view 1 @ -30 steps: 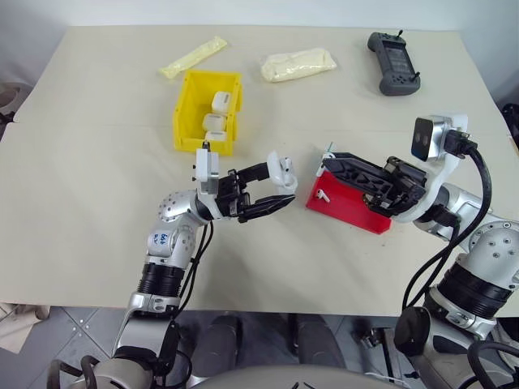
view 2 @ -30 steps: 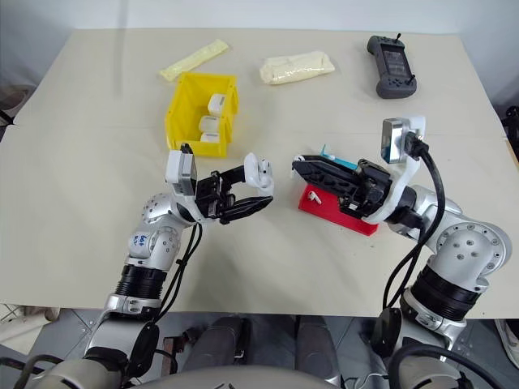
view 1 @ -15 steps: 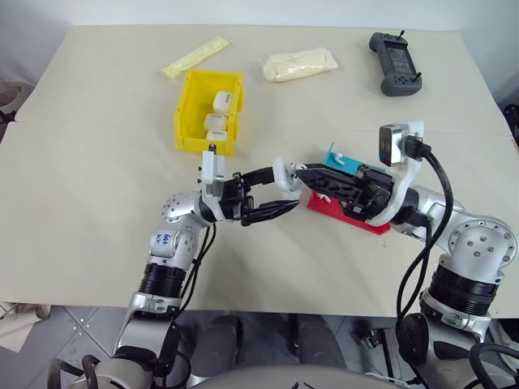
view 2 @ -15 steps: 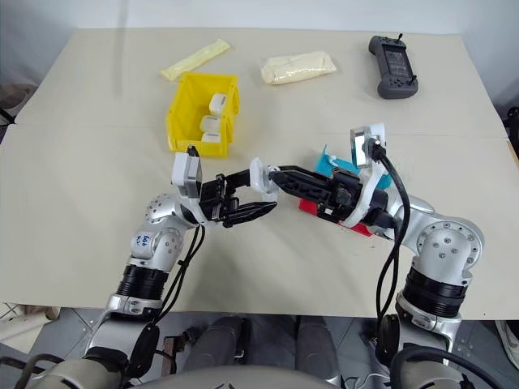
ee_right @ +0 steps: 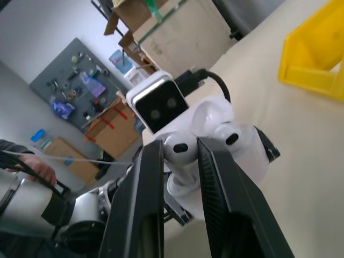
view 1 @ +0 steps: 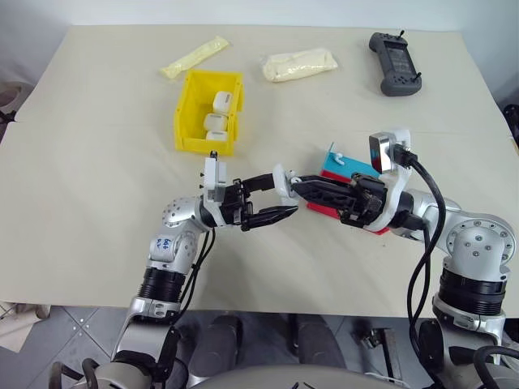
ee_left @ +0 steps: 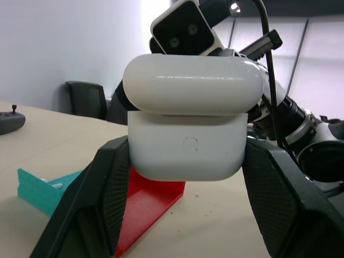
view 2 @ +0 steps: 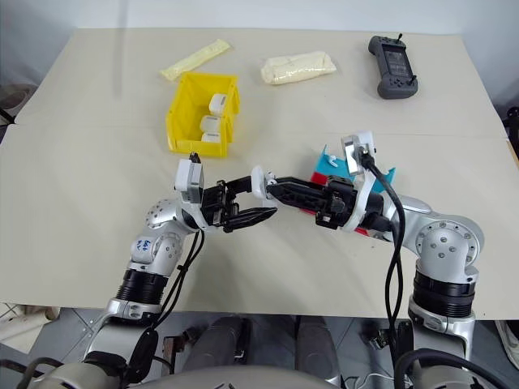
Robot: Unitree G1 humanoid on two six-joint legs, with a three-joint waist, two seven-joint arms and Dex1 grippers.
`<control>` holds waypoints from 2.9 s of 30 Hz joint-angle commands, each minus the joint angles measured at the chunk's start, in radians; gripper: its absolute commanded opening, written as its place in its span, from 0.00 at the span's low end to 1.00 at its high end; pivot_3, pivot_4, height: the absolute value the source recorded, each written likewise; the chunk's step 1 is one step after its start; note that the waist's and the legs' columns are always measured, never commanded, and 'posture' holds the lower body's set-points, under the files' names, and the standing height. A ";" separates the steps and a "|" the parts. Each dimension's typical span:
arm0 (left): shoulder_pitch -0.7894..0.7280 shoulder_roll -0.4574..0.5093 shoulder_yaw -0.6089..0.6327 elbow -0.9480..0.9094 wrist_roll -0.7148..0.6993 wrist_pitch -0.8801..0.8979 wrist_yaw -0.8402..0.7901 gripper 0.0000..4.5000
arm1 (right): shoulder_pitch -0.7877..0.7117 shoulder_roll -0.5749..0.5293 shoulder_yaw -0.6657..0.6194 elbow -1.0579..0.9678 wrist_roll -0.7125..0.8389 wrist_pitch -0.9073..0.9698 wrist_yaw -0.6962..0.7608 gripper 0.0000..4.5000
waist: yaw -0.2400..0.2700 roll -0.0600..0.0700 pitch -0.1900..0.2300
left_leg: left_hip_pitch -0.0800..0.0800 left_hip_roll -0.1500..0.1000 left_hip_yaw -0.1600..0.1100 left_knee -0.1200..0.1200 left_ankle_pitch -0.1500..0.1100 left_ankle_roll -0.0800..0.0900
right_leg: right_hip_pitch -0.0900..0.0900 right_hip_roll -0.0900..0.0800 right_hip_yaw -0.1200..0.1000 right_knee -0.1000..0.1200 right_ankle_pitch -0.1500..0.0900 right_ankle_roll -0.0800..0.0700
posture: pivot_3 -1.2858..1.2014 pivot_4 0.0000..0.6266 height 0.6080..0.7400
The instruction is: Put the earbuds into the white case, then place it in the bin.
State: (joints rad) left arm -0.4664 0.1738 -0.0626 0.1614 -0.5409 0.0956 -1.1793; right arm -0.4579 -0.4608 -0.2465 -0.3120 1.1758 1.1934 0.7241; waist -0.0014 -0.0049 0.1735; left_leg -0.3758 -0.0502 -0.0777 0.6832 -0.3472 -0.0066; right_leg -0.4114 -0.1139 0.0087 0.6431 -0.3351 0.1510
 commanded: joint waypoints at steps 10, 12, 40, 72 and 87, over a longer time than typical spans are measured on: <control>-0.014 -0.023 0.014 -0.059 -0.015 -0.024 0.011 0.62 | 0.019 -0.068 0.126 -0.034 -0.097 -0.127 0.035 0.38 | 0.000 0.000 0.000 | 0.000 0.000 0.000 0.000 0.000 0.000 | 0.000 0.000 0.000 -0.001 0.000 0.000 | 0.52 0.24 1.00; -0.016 -0.024 0.015 -0.060 -0.016 -0.021 0.013 0.62 | 0.018 -0.073 0.126 -0.041 -0.103 -0.154 0.055 0.48 | 0.001 0.000 0.000 | 0.000 0.000 0.000 0.000 0.000 0.000 | 0.000 0.000 0.000 -0.002 0.000 0.000 | 0.52 0.24 1.00; -0.096 0.303 -0.192 -0.209 0.307 0.261 0.125 0.62 | -0.065 -0.203 0.357 -0.053 -0.492 -0.486 0.252 0.01 | 0.001 0.000 0.000 | 0.000 0.000 -0.001 -0.001 0.000 0.000 | 0.001 0.000 -0.001 -0.006 0.000 0.000 | 0.52 0.24 1.00; 0.105 0.145 0.171 -0.463 0.094 0.364 0.505 0.62 | 0.243 -0.096 0.032 -0.002 -0.639 -0.943 0.142 0.64 | 0.002 -0.001 0.001 | 0.000 0.000 -0.002 0.000 0.000 0.000 | 0.001 -0.001 -0.001 -0.004 0.000 0.000 | 0.52 0.24 1.00; -0.349 0.149 0.215 0.218 0.317 0.148 0.805 0.62 | 0.218 -0.106 0.073 0.015 -0.658 -0.990 0.146 0.99 | 0.025 -0.001 0.001 | 0.000 -0.007 -0.002 0.000 0.000 0.000 | 0.002 -0.001 -0.002 -0.002 0.000 0.000 | 0.52 0.24 1.00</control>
State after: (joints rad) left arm -0.7804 0.3173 0.1589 0.3015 -0.2700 0.3222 -0.4094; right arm -0.2310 -0.5599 -0.1621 -0.2718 0.5122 0.2171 0.8698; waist 0.0240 -0.0058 0.1740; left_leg -0.3753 -0.0577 -0.0795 0.6830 -0.3468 -0.0062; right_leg -0.4097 -0.1149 0.0063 0.6429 -0.3349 0.1513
